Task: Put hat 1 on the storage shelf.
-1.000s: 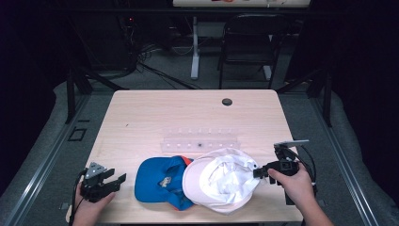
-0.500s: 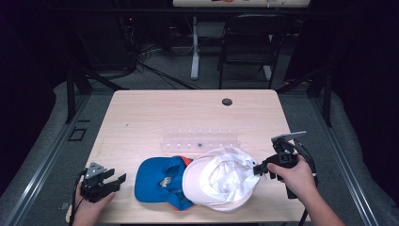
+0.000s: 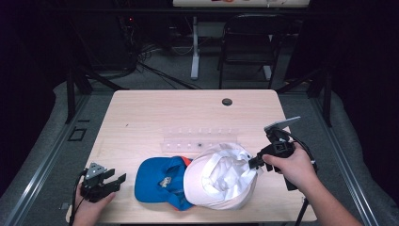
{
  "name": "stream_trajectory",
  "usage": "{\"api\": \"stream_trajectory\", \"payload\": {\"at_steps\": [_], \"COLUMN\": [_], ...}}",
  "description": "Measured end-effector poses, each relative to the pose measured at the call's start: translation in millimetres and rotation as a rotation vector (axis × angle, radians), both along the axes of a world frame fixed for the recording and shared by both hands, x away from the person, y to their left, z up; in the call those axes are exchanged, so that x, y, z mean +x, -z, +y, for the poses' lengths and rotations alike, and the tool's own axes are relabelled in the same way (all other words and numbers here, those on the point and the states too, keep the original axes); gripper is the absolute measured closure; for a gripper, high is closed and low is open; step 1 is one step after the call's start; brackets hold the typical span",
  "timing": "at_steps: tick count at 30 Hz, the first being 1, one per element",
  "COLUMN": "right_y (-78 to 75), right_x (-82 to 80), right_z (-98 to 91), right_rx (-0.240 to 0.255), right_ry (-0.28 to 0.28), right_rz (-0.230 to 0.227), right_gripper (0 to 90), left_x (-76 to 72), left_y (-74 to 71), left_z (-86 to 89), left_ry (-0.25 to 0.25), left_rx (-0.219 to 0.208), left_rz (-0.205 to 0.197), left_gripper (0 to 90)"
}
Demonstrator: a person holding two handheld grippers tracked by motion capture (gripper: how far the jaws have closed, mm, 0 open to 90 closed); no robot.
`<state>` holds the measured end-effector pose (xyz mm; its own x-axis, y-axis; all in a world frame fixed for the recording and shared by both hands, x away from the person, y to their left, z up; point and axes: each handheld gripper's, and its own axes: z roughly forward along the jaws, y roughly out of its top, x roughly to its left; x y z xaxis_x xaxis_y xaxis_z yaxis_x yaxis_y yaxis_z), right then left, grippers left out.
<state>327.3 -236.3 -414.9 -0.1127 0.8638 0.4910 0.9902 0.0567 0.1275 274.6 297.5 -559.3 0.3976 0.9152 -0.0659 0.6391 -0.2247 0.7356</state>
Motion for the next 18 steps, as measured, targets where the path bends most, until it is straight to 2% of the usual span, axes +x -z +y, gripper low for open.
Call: {"api": "stream_trajectory", "payload": {"at_steps": [5, 6, 7, 9, 10, 11, 12, 13, 14, 15, 18], "right_y": [-9.9, -11.3, -13.4, -16.0, -16.0, -17.3, -19.3, -19.3, -22.0, -22.0, -23.7], "right_x": [2.1, 2.3, 3.5, 4.3, 4.3, 5.0, 6.8, 6.8, 9.4, 9.2, 11.5], "right_z": [8.3, 10.3, 10.4, 12.7, 12.7, 13.4, 13.5, 13.5, 11.6, 13.2, 11.9], "right_rx": [0.005, 0.013, 0.021, 0.057, 0.057, 0.077, 0.131, 0.131, 0.166, 0.187, 0.255], "right_ry": [-0.017, -0.011, -0.030, -0.019, -0.019, -0.020, -0.013, -0.013, -0.034, -0.005, -0.010], "right_rz": [0.017, 0.015, 0.024, 0.030, 0.030, 0.031, 0.048, 0.048, 0.067, 0.065, 0.084], "right_gripper": [81.4, 81.5, 81.5, 81.5, 81.5, 81.5, 81.6, 81.6, 81.6, 81.7, 81.7], "left_x": [0.2, 0.1, 0.1, 0.1, 0.1, 0.2, 0.2, 0.2, 0.3, 0.4, 0.4], "left_y": [0.7, 0.6, 0.7, 0.6, 0.5, 0.4, 0.3, 0.3, 0.5, 0.5, 0.5], "left_z": [0.9, 1.1, 1.2, 1.2, 1.3, 1.4, 1.5, 1.5, 1.4, 1.5, 1.4], "left_ry": [-0.011, -0.013, -0.014, -0.014, -0.015, -0.015, -0.015, -0.016, -0.018, -0.017, -0.017], "left_rx": [-0.008, -0.008, -0.008, -0.008, -0.009, -0.010, -0.012, -0.012, -0.015, -0.015, -0.014], "left_rz": [-0.013, -0.013, -0.013, -0.014, -0.016, -0.017, -0.018, -0.018, -0.019, -0.018, -0.016], "left_gripper": [46.2, 46.1, 46.1, 46.1, 46.1, 46.0, 46.0, 46.0, 45.8, 45.8, 45.8]}}
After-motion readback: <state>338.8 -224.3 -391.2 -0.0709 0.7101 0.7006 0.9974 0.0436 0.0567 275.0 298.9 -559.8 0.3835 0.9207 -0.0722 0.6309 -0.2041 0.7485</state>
